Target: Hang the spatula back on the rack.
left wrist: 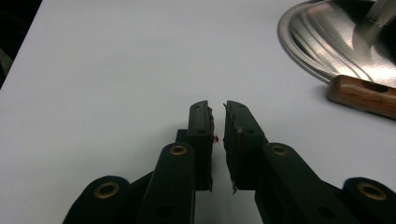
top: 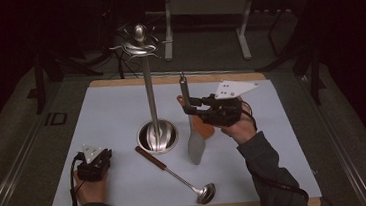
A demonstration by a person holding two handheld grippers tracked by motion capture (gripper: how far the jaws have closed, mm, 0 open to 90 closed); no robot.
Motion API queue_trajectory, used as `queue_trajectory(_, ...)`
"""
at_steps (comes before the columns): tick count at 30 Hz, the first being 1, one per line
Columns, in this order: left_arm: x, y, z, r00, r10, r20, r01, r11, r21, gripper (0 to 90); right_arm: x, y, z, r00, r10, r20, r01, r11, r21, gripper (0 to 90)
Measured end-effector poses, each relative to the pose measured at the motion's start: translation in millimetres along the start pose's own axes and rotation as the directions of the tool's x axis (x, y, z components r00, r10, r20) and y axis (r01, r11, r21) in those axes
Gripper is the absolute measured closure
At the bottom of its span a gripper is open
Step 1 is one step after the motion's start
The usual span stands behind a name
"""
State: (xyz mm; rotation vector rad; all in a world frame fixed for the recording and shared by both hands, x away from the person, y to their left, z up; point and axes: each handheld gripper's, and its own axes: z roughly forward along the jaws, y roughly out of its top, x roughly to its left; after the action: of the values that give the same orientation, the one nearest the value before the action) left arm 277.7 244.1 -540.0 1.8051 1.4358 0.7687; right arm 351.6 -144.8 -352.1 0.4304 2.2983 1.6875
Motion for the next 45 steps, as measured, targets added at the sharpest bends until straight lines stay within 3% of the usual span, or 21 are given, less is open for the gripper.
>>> queue_trajectory(14,0.2,-0.2,-0.2,1.0,-0.005,0.001,0.005,1.0,-0.005,77.6,5.3,20.9,4.1,0.9999,-0.007,0.009,0.007,0.999,-0.048,69.1)
queue_trajectory(23,1.5,0.3,1.1,0.9994,-0.028,-0.019,0.029,0.9996,0.006,61.0,6.6,30.8,10.1,1.0,-0.004,0.008,0.004,0.998,-0.055,69.1)
queue_trajectory(30,3.4,0.7,2.3,0.9992,-0.039,-0.003,0.039,0.9991,0.018,54.5,6.1,36.2,14.1,0.9999,0.003,0.015,-0.002,0.998,-0.058,69.1)
queue_trajectory(45,3.2,0.6,1.9,0.9993,-0.038,0.001,0.038,0.9992,0.012,52.5,11.1,46.2,27.8,0.9999,-0.002,0.013,0.003,0.998,-0.058,69.0)
